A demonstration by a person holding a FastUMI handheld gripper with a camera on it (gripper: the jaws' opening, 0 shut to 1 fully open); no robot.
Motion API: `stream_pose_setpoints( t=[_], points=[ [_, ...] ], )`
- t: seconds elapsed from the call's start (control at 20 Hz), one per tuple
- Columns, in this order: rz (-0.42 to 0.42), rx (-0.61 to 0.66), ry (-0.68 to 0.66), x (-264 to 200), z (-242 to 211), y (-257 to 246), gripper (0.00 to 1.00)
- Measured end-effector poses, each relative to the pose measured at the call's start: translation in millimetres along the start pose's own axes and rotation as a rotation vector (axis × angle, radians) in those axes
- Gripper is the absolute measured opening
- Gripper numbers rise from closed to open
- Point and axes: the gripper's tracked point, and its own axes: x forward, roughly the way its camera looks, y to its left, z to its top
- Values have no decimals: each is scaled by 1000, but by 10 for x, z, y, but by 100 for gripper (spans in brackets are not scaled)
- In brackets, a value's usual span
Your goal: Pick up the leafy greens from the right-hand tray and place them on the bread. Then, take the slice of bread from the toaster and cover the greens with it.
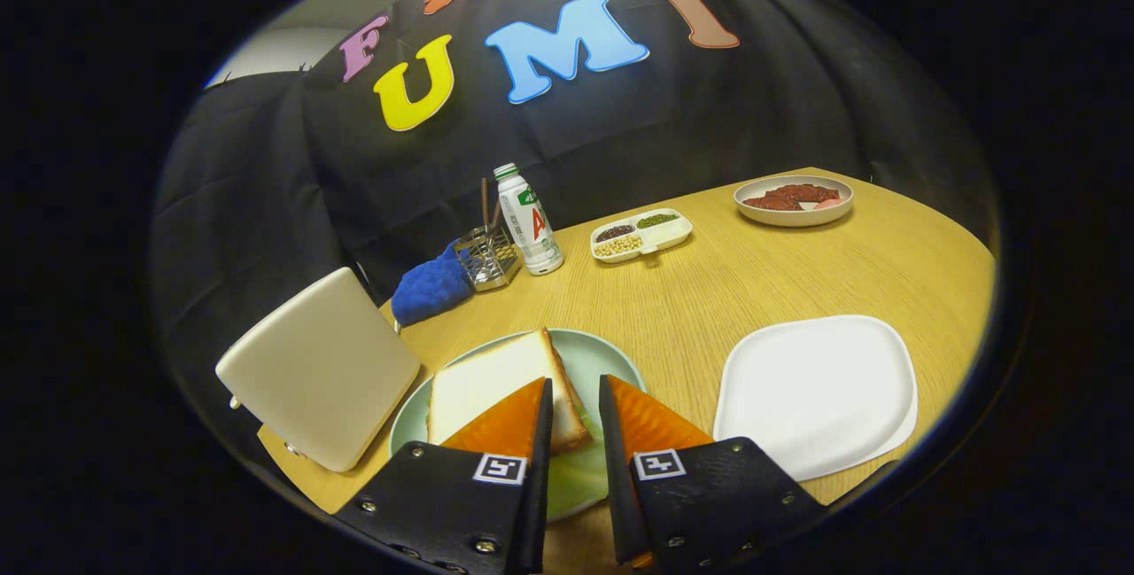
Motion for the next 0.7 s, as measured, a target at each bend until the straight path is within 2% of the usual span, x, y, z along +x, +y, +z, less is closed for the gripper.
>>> stream_pose_setpoints(
  t=[0.35,0.55,0.7],
  points=[
    [-39,-120,-114,-146,413,-214,30],
    [-107,-148,-209,-335,820,-602,30],
    [-120,-175,-268,-472,1097,-857,30]
  ],
)
